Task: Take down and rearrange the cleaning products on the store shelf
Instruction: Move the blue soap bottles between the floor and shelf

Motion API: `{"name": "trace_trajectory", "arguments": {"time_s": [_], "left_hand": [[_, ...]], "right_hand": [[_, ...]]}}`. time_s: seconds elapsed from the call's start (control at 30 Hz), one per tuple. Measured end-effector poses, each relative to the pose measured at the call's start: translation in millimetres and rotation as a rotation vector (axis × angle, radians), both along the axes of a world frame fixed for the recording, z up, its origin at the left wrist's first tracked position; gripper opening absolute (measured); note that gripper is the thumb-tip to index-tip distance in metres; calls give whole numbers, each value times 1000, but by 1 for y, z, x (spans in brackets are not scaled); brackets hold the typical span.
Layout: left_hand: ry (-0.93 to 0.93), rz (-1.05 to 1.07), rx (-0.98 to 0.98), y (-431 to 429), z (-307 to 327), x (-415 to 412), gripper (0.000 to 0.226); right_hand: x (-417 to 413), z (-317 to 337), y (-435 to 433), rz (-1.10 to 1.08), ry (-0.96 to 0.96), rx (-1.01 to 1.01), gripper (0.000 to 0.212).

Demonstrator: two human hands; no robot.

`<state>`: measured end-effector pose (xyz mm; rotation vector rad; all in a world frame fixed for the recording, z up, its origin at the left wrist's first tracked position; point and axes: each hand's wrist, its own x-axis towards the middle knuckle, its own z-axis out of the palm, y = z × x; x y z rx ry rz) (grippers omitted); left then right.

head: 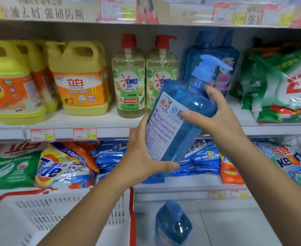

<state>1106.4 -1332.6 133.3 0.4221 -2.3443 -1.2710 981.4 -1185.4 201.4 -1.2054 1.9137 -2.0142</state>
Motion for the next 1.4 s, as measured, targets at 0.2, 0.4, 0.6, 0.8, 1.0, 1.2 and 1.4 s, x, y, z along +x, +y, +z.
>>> {"name": "trace_trajectory", "arguments": {"time_s": [0.2, 0.4, 0.6, 0.8, 1.0, 1.2, 1.4], "left_hand": [[-207, -359, 386, -27, -8, 11, 72], [-47, 51, 256, -5, -30, -4, 95], [-154, -169, 147, -16, -12, 6, 102], [-89, -223, 262, -13, -28, -1, 90], [144, 9, 155, 17, -41, -11, 87], [-81, -82, 81, -11, -31, -1, 120], [-6, -243, 210, -1, -39, -2, 102]], "right_hand": [[-7, -7, 9, 214, -46, 1, 77], [-7, -11, -3, 111, -37, 123, 92], [-23, -9, 9, 208, -142, -49, 81], [-29, -13, 14, 387, -238, 15, 73], [-13, -3, 13, 202, -37, 270, 74], [-17, -16, 18, 211, -70, 64, 76], [-21, -18, 23, 456, -236, 172, 78]]}}
